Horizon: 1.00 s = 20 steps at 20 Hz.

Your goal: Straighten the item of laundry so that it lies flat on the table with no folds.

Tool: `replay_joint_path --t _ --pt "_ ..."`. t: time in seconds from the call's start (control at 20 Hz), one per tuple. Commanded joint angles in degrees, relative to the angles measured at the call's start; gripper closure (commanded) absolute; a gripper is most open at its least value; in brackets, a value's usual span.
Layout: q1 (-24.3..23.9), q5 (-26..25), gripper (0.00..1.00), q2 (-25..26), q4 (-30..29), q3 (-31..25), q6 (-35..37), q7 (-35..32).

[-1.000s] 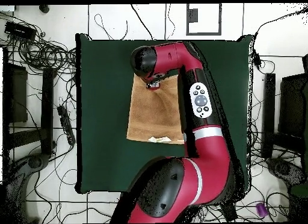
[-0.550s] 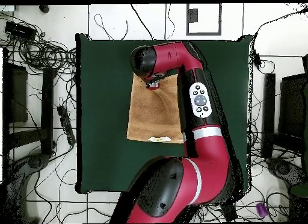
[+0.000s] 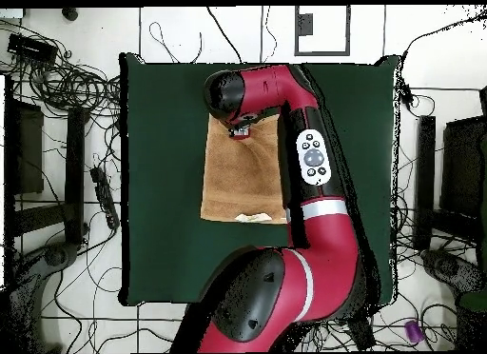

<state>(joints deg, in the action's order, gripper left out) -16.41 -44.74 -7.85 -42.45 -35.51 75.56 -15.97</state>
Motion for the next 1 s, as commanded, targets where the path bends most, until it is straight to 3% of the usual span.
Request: replay_joint_path --t 0.05,0.55,0.6,1.0 --pt "3.97 0.39 1.00 1.40 2.13 -6.34 0.13 19.80" --pt "4.68 0.69 1.00 2.34 4.12 -5.82 1.21 21.72" --pt "4.64 1.29 0.00 2.44 4.16 -5.71 1.01 21.69" --pt "4.50 2.99 0.00 2.35 3.41 -4.99 0.50 21.17"
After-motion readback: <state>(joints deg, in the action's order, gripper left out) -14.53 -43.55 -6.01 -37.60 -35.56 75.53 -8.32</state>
